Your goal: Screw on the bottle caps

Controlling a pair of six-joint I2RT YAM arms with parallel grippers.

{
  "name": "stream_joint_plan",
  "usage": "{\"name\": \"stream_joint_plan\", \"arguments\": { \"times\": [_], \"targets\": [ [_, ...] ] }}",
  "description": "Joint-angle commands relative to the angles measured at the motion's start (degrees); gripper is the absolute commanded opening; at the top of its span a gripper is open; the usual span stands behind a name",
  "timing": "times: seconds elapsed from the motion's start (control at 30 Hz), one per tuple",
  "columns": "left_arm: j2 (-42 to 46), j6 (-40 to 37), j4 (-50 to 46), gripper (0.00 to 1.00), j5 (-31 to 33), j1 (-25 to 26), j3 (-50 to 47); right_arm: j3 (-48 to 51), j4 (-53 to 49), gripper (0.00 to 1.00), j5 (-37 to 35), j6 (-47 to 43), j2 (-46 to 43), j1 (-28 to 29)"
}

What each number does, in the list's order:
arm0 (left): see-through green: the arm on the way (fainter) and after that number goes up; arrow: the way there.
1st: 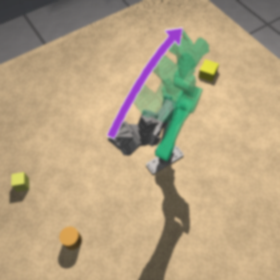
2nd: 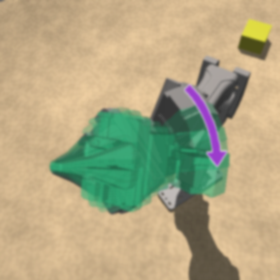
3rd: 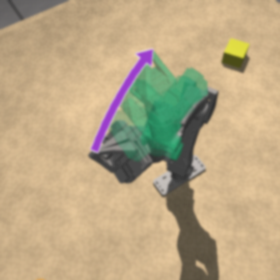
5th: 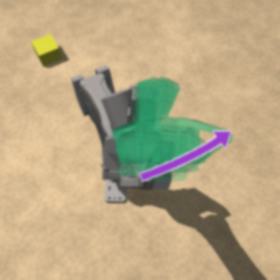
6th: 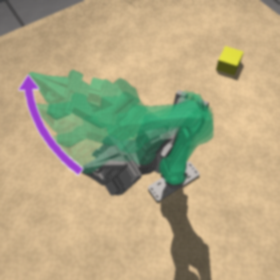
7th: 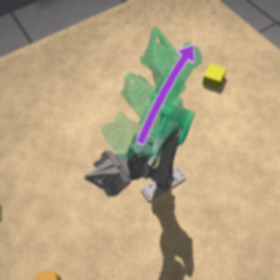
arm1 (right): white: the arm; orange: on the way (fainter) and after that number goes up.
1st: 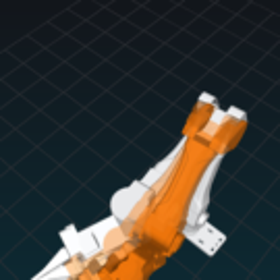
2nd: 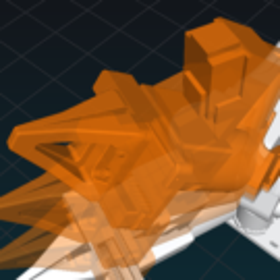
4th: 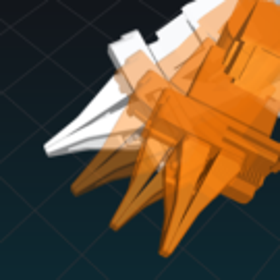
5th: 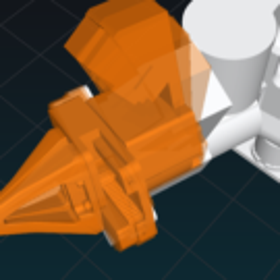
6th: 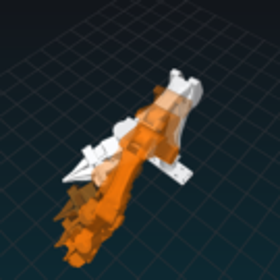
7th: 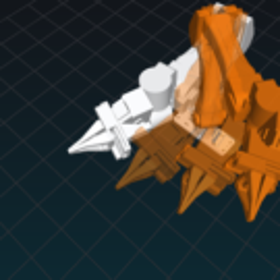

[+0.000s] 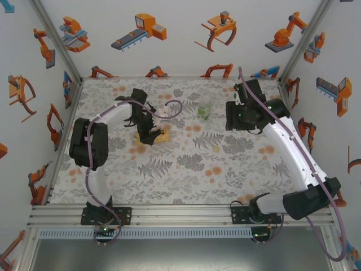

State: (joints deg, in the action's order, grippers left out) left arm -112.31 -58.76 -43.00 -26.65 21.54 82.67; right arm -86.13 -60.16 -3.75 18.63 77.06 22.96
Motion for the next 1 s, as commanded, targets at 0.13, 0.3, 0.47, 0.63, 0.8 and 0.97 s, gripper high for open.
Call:
{"name": "stream_joint_plan", "arguments": {
  "times": [0.13,0.3,0.47,0.63,0.8,0.97],
  "targets": [
    [-2.4,-1.7,0.8,0.79,-3.5,-0.9,-1.2,1.4,0.4,0.53,-0.8,0.1,-0.5,0.1],
    [-2.6,-1.4,3.0,0.77,-3.5,-1.1,-2.7,1.3,0.8,0.53,-0.7,0.1,0.0,0.1],
    [-2.8,-1.3,4.5,0.75,-3.5,-1.1,-3.5,1.4,0.9,0.53,-0.7,0.3,-0.1,0.2],
    [-3.2,-1.3,4.8,0.69,-3.5,-1.1,-4.0,1.2,0.8,0.53,-0.9,0.3,-0.4,0.1],
    [-3.2,-1.3,4.9,0.61,-3.6,-1.1,-4.0,0.4,0.5,0.53,-1.1,0.2,-0.2,0.1],
    [-2.2,-1.1,5.0,0.53,-3.6,-1.2,-4.4,-0.3,0.0,0.53,-1.4,0.3,-0.6,0.2]
  ]
}}
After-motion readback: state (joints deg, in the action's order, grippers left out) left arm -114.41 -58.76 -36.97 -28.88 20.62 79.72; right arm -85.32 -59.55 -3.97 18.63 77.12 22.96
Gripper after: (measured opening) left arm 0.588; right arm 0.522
